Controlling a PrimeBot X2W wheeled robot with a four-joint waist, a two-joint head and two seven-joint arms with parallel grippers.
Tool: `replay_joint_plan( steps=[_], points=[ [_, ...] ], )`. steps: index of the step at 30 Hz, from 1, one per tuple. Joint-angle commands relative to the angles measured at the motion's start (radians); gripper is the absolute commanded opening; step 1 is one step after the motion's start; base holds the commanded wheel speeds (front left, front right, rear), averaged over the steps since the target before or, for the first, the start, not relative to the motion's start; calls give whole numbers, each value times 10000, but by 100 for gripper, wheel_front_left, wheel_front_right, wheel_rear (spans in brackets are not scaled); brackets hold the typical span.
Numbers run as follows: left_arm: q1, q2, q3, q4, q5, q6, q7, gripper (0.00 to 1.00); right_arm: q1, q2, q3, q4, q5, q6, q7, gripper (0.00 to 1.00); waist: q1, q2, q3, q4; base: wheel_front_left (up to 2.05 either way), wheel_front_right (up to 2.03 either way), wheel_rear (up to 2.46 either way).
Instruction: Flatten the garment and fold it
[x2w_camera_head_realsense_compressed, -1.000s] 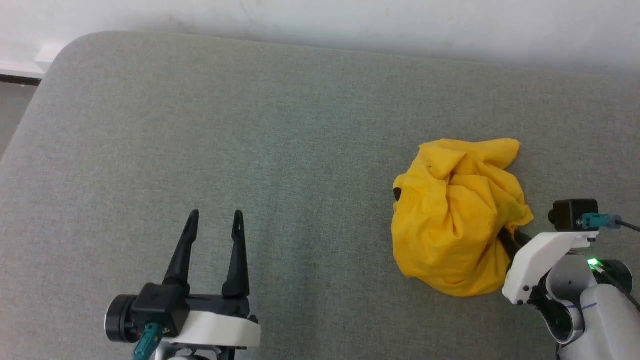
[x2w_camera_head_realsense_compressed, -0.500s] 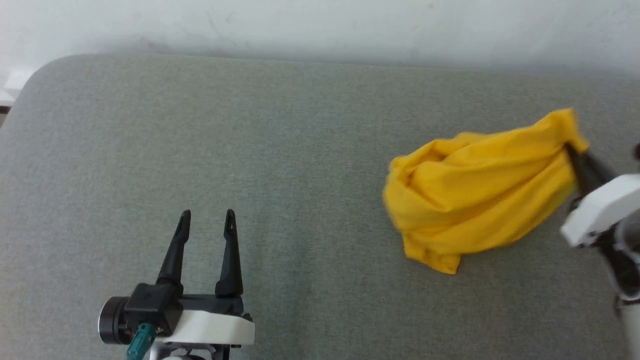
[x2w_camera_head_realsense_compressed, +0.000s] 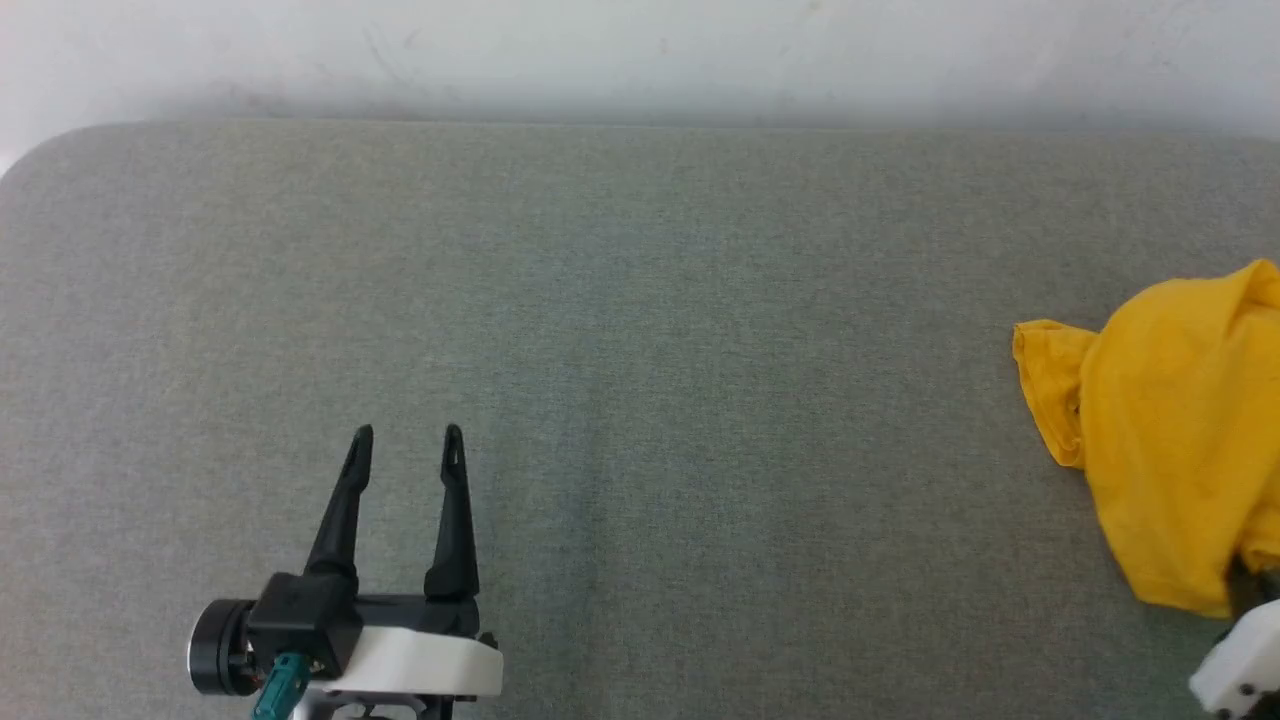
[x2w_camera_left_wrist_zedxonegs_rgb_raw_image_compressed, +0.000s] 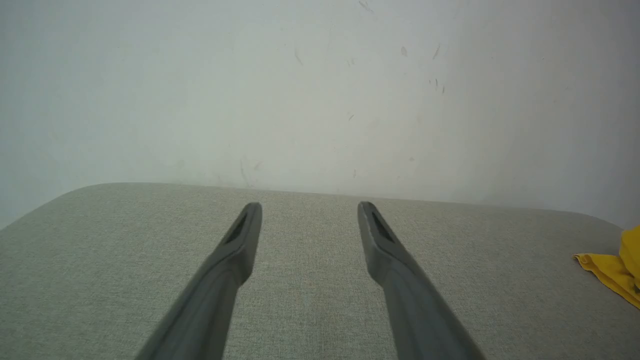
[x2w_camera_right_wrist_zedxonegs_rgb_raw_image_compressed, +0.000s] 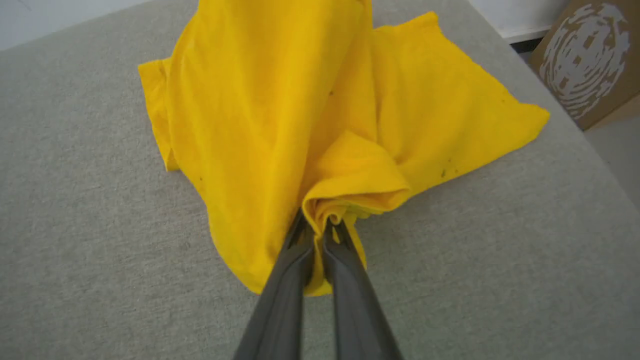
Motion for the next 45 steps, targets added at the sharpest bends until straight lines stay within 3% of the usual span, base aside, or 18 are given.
replay_joint_plan(
  steps=[1,2,4,9,15,19,23,29,45],
  points=[
    [114,11,46,30,91,-46,-47,100,20,55,155,92,149,-9,-64,0,1,1,11,-114,0,0,0],
    [102,25,41,44,114,-58,-47,100,30,110,305,170,209,-9,-137,21,1,1,-3,-167,0,0,0],
    [67,46,8,71,144,-102,-47,100,-39,171,585,225,234,-9,-277,100,1,1,-55,-267,0,0,0],
    [-1,59,-81,163,182,-166,-47,100,-359,41,1117,-478,201,-9,-276,100,1,1,-219,-367,0,0,0],
    [53,32,-165,229,84,-180,-47,100,-545,-524,1795,-2316,526,-9,590,100,1,1,-328,-247,0,0,0],
    [63,6,-226,244,17,-162,-47,100,-824,-825,2367,-2697,589,-9,1120,100,1,1,-233,-85,0,0,0],
    [-85,-10,-293,244,32,-154,-47,100,-1496,-977,2821,-2049,507,-9,1421,100,1,1,8,120,0,0,0],
    [-407,-32,-419,219,91,-148,-47,100,-2863,-1209,3212,-129,97,-9,1364,100,1,1,482,490,0,0,0],
    [-974,-81,-801,330,-37,23,-47,100,-4704,-1694,2859,3804,-1512,-9,1172,100,1,1,1314,1237,0,0,0]
  ],
)
